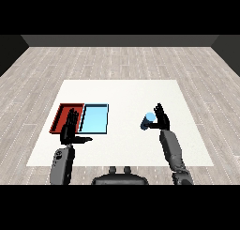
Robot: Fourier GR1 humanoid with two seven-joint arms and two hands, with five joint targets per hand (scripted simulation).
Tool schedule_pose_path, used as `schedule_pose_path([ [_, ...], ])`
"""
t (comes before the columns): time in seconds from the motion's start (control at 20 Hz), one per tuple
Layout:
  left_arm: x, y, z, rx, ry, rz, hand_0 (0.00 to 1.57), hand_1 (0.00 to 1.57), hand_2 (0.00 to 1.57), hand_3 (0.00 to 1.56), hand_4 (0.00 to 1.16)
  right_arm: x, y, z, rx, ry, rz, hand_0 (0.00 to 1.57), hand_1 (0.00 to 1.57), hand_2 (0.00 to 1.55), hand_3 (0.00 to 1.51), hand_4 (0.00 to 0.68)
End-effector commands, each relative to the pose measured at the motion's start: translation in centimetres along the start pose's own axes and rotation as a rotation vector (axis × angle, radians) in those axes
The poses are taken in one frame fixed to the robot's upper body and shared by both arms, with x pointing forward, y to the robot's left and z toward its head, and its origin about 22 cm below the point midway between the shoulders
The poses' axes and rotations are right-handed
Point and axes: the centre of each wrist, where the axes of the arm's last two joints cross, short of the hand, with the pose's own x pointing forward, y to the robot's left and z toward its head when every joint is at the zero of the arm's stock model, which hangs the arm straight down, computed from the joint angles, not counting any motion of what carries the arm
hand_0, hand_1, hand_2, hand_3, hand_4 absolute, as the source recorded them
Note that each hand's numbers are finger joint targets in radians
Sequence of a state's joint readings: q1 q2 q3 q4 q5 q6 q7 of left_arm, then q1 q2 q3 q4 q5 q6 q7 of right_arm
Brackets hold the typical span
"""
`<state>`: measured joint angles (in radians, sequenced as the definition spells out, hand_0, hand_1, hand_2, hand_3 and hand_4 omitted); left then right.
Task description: Pick the blue can and put it in the blue box
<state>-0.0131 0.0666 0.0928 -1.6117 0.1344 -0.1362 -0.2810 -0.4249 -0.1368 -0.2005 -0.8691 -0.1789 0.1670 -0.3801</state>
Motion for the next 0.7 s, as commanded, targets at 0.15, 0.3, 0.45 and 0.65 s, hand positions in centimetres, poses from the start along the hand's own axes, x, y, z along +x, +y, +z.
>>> schedule_pose_path([
  [0.15,-0.1,-0.2,0.4,0.001,-0.001,0.009,0.00,0.00,0.00,0.00,0.00,-0.1,1.5,-1.7,-0.003,0.028,-0.060,0.00,0.00,0.00,0.00,0.000],
  [0.3,0.1,-1.3,0.5,-0.013,0.000,-0.001,0.00,0.00,0.00,0.00,0.00,-2.8,1.8,-1.0,-0.042,0.057,-0.069,0.00,0.00,0.00,0.00,0.000],
  [0.45,-0.5,-0.5,0.0,0.016,-0.004,-0.003,0.00,0.00,0.00,0.00,0.00,-2.3,1.9,-1.1,0.000,0.063,-0.057,0.00,0.00,0.00,0.00,0.000],
  [0.65,-0.8,-1.4,-0.4,0.017,0.000,0.012,0.00,0.00,0.00,0.00,0.00,-1.8,3.0,-2.9,-0.009,0.064,-0.064,0.00,0.00,0.00,0.00,0.000],
])
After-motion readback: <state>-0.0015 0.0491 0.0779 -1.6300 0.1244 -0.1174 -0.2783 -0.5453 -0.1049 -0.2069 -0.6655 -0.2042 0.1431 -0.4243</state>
